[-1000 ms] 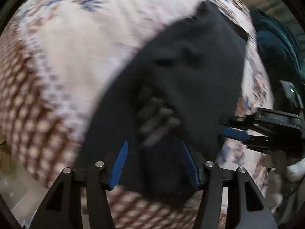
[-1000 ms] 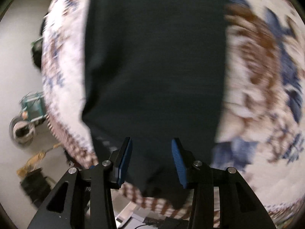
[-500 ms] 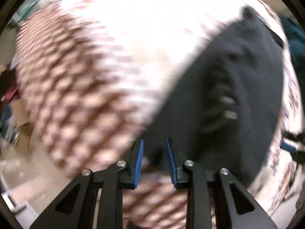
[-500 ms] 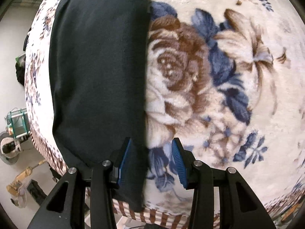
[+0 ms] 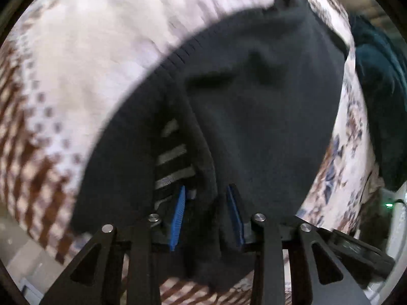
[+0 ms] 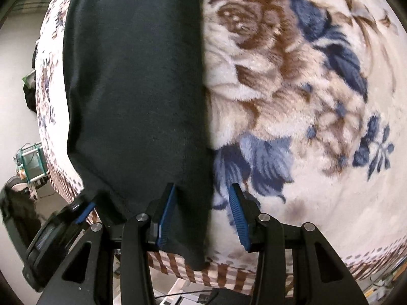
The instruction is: Fold small clothes
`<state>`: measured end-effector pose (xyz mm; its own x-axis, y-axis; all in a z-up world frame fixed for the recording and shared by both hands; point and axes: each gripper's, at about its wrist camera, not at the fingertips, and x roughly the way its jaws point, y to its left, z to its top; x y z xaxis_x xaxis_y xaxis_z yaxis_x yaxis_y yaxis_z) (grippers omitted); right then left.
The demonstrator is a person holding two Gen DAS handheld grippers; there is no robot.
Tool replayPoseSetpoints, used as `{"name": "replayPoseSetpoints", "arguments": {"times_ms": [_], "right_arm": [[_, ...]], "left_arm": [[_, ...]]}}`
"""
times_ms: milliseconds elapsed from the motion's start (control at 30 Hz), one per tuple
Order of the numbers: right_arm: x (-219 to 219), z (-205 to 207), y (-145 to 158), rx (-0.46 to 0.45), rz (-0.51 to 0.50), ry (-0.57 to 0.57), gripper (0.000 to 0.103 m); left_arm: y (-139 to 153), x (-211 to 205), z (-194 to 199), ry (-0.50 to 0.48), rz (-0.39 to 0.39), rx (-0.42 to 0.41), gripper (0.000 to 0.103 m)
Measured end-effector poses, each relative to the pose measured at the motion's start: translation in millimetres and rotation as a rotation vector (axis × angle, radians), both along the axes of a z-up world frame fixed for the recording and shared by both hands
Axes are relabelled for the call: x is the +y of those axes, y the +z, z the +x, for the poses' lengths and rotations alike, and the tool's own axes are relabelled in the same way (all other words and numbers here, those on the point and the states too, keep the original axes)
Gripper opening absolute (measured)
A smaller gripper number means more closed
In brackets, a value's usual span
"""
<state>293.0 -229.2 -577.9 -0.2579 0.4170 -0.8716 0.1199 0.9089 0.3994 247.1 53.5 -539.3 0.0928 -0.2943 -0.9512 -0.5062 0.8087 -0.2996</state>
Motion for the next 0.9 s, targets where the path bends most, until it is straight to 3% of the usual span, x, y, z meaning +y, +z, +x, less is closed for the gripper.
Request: {"name": "replayPoseSetpoints", "arguments": {"times_ms": [33, 67, 167, 333, 433, 500, 567, 600, 700, 900], "right_arm": [[4, -2, -1, -0.002, -0.002, -0.005, 0.045], [5, -4, -1, -0.004, -0.003, -0.009, 0.045], [5, -6, -1, -0.011, 0.002, -0.024, 0.045], [0, -6, 1, -0.010, 0.025, -0.041, 0.045], [-4, -7, -1, 0.006, 0.039, -0.043, 0.045], [-1, -10, 0, 0.011, 0.057, -0.037, 0.045], [-1, -13, 3, 0.007, 0.072, -0.033, 0.045], [-1, -15, 4, 0.008, 0.081, -0.030, 0.045], [-2, -20, 9, 0.006, 0.085, -0.041, 0.045], [22, 18, 36, 0.024, 0.226, -0.093, 0.046]], "left_arm": [[-4, 0, -1, -0.002, -0.005, 0.000, 0.025], [1, 3, -4, -0.004, -0.017, -0.037, 0.006], [30, 25, -20, -0.047, 0.065, -0.111, 0.005], [38, 96, -56, -0.008, 0.203, -0.045, 0.005], [36, 135, -70, 0.082, 0.187, -0.021, 0.006], [36, 157, -76, 0.159, 0.102, -0.037, 0.012], [36, 153, -73, 0.172, 0.037, -0.075, 0.034], [33, 145, -68, 0.162, 0.013, -0.088, 0.038], [27, 106, -43, 0.056, 0.002, -0.097, 0.040], [4, 53, -17, -0.127, 0.138, -0.075, 0.040]]}}
